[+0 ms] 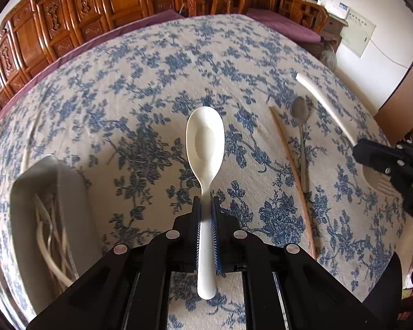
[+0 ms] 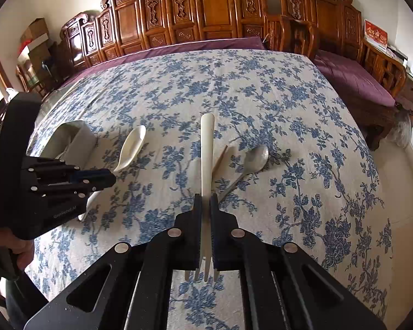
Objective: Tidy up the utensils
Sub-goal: 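Carry the white plastic spoon into the tray and open the left gripper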
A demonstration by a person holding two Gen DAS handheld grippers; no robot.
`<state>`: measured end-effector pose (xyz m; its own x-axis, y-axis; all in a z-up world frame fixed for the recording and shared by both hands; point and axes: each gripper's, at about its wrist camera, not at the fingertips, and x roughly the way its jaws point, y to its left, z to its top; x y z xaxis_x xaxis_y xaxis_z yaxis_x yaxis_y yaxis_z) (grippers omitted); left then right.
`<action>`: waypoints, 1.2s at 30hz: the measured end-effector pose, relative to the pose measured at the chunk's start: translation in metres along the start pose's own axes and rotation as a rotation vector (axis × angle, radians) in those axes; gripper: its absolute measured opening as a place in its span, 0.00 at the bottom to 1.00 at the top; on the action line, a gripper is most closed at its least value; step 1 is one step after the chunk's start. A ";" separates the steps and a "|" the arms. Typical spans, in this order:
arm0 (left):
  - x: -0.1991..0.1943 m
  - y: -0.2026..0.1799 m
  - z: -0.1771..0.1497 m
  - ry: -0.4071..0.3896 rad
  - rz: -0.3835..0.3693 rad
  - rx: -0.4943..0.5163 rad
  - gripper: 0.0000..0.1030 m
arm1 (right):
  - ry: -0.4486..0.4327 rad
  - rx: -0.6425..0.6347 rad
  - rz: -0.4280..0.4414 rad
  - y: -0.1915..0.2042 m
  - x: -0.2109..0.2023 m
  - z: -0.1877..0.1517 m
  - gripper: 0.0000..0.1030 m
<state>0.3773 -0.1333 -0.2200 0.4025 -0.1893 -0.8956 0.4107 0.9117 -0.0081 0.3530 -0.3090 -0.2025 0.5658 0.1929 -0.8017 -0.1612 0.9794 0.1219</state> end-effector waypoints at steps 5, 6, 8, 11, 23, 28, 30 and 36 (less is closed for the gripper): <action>-0.033 0.007 -0.003 -0.050 0.007 -0.010 0.06 | -0.018 -0.017 0.012 0.017 -0.015 0.001 0.07; -0.037 0.008 -0.004 -0.056 0.009 -0.011 0.06 | -0.020 -0.019 0.014 0.020 -0.017 0.001 0.07; -0.048 0.012 -0.006 -0.073 0.013 -0.018 0.06 | -0.026 -0.023 0.020 0.026 -0.022 0.001 0.07; -0.061 0.018 -0.009 -0.093 0.019 -0.029 0.07 | -0.034 -0.033 0.028 0.037 -0.028 0.002 0.07; -0.095 0.057 -0.030 -0.133 0.059 -0.091 0.07 | -0.040 -0.083 0.077 0.084 -0.032 0.006 0.07; -0.099 0.080 -0.040 -0.131 0.079 -0.129 0.07 | -0.036 -0.103 0.099 0.102 -0.028 0.009 0.07; -0.099 0.089 -0.043 -0.128 0.086 -0.146 0.07 | -0.034 -0.112 0.107 0.109 -0.026 0.010 0.07; -0.096 0.112 -0.051 -0.121 0.101 -0.186 0.07 | -0.024 -0.132 0.125 0.125 -0.020 0.011 0.07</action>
<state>0.3431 0.0054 -0.1573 0.5335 -0.1255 -0.8365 0.2101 0.9776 -0.0127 0.3306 -0.1895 -0.1643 0.5538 0.3155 -0.7705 -0.3351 0.9316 0.1406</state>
